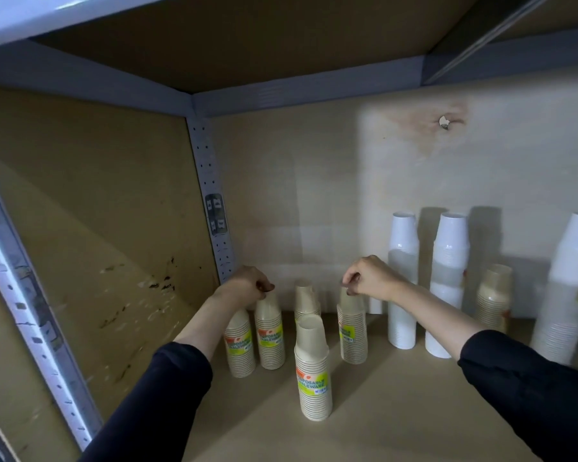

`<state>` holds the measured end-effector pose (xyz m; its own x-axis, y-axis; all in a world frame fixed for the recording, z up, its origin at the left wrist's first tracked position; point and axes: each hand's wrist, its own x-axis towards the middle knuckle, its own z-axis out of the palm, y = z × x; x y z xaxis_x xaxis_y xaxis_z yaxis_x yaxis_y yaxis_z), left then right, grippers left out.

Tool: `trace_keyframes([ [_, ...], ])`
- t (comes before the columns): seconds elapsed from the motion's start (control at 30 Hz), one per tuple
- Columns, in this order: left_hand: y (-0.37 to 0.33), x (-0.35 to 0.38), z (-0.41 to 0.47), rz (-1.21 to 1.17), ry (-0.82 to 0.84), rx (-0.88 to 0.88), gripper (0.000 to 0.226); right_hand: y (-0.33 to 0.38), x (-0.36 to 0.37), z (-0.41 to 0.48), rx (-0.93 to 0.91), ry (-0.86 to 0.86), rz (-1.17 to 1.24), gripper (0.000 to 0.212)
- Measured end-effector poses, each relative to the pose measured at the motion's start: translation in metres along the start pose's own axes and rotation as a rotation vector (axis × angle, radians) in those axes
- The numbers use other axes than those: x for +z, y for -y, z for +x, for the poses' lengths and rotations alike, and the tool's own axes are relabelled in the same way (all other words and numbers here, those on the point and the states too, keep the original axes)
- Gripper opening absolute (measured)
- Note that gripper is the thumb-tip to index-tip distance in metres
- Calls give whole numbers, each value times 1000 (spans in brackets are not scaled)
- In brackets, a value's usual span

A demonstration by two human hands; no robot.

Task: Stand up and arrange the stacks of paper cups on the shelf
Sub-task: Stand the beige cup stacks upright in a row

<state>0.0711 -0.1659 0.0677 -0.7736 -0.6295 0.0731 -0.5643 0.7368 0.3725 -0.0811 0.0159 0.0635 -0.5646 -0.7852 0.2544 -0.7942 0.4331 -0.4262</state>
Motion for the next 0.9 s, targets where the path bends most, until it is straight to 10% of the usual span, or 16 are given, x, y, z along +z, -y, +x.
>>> trace_keyframes([
  [0.9, -5, 5, 2, -19, -66, 132, 32, 3, -15, -3, -51, -16, -109, 30],
])
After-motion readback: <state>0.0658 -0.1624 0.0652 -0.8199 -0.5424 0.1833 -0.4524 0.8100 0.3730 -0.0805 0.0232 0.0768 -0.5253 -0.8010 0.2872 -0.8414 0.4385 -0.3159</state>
